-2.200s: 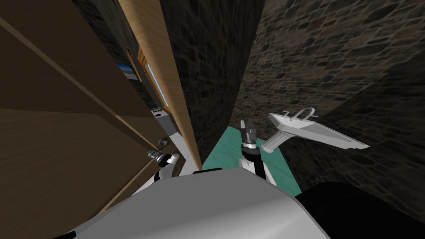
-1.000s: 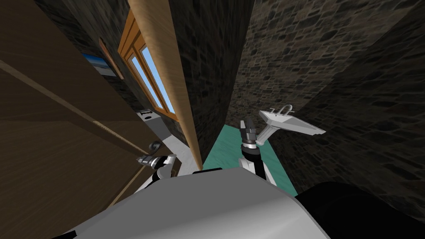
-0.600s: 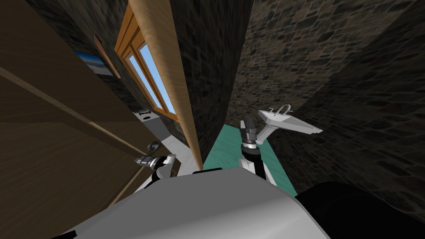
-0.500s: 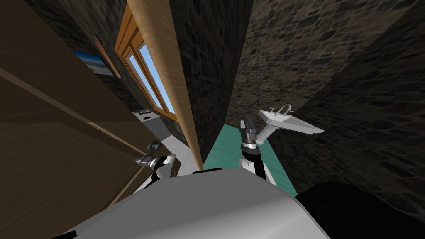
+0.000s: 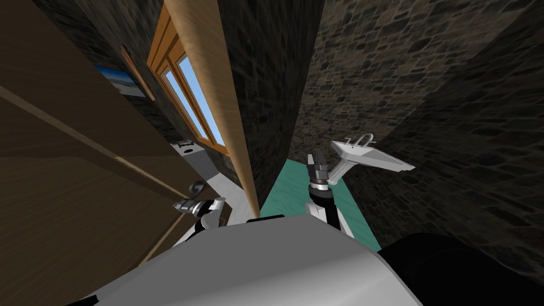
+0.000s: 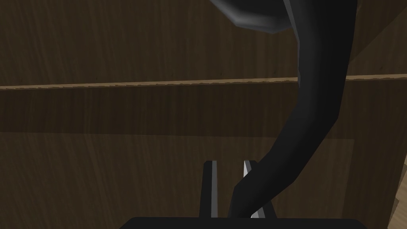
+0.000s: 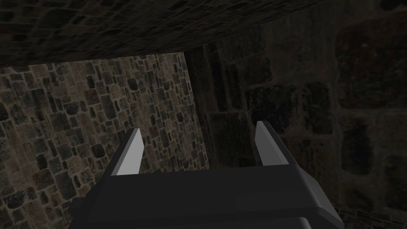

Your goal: Push the door open

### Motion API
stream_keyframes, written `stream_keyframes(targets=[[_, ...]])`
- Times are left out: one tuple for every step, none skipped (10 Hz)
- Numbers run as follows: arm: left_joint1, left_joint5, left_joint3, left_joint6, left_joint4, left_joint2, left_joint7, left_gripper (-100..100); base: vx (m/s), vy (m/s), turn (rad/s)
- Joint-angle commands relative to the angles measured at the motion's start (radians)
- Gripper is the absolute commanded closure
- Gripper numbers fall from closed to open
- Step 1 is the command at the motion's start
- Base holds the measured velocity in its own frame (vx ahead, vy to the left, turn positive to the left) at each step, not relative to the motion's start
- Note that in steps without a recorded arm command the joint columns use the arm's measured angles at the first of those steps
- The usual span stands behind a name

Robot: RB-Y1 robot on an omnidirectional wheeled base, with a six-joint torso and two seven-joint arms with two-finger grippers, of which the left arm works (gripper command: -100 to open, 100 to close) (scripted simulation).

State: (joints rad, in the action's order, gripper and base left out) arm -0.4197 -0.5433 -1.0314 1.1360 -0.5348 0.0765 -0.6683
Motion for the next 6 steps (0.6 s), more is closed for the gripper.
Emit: stream_keyframes(targets=[[0.001,-0.014,-0.021,0.010,0.000,0.006,-0.009,100,-0.022,0.055,-0.156],[0.002,-0.025,-0.037,0.019,0.000,0.011,-0.017,100,-0.036,0.092,-0.262],[0.003,-0.039,-0.059,0.030,0.001,0.016,-0.026,100,-0.040,0.103,-0.292],[0.004,-0.047,-0.071,0.036,0.001,0.020,-0.032,100,-0.035,0.091,-0.258],[0.004,-0.047,-0.071,0.036,0.001,0.020,-0.032,100,-0.013,0.032,-0.092],[0.004,-0.047,-0.071,0.036,0.023,0.020,-0.032,100,0.000,0.000,0.000]])
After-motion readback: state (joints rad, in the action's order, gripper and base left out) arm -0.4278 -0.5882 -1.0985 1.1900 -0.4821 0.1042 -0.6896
